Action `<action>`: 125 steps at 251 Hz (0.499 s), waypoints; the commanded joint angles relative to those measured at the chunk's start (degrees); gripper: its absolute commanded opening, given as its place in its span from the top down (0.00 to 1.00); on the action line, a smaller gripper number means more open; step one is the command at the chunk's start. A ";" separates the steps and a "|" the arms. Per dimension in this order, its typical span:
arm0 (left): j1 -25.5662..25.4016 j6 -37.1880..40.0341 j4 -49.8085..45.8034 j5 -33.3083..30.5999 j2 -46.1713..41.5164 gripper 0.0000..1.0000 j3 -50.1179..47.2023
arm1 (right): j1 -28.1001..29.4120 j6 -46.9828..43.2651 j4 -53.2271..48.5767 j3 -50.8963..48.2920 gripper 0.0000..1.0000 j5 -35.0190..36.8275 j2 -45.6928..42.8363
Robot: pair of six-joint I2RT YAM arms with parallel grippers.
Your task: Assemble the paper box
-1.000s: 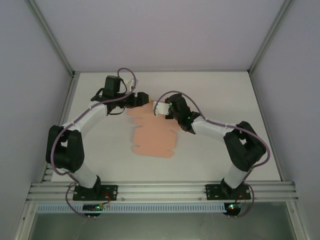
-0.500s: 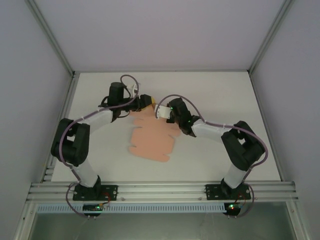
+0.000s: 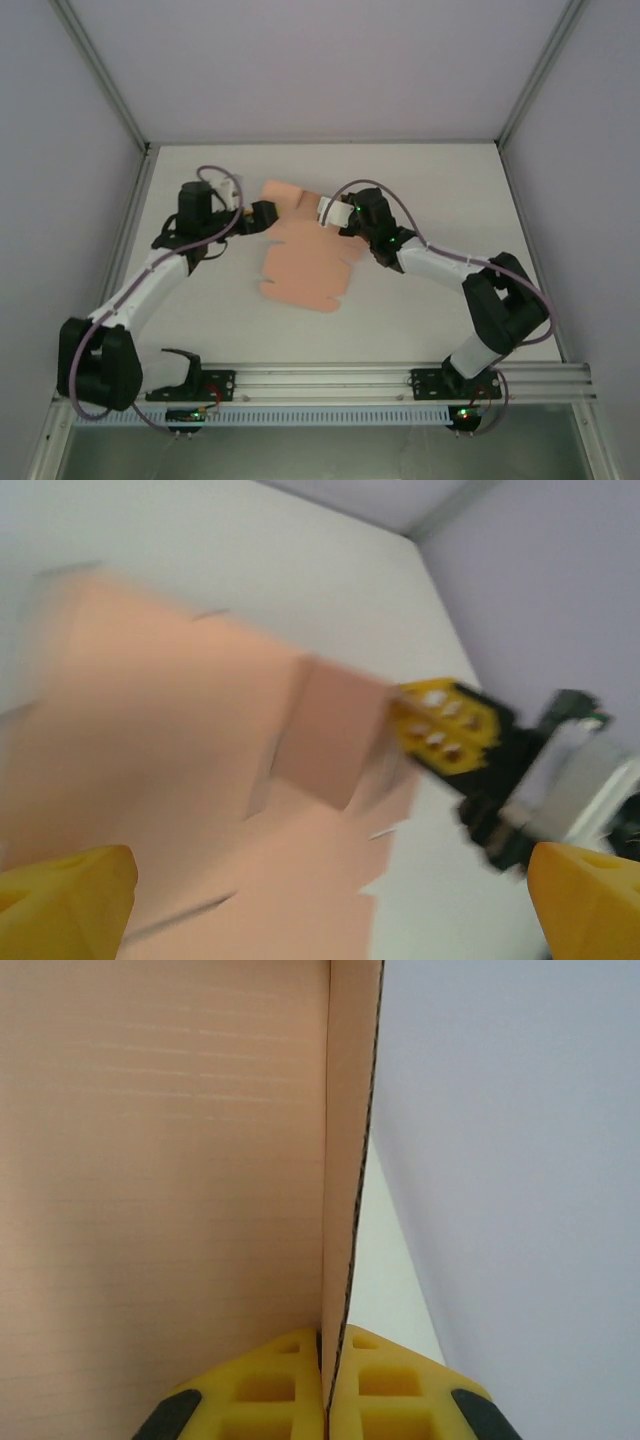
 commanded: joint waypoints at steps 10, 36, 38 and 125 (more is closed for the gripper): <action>4.85 2.42 -6.16 -7.18 -0.69 0.00 -7.26 | -0.68 0.01 -1.12 -0.94 1.00 -1.91 -2.58; 5.59 1.93 -4.17 -7.06 1.60 0.00 -8.24 | -0.74 0.49 -2.79 -0.66 1.00 -3.16 -3.13; 5.50 1.80 -4.04 -7.25 1.76 0.00 -8.20 | -0.78 0.48 -2.88 -0.48 1.00 -3.26 -3.15; 3.03 1.28 10.14 -2.42 5.15 0.00 -10.75 | -0.16 1.80 -3.44 0.53 1.00 -2.63 -2.07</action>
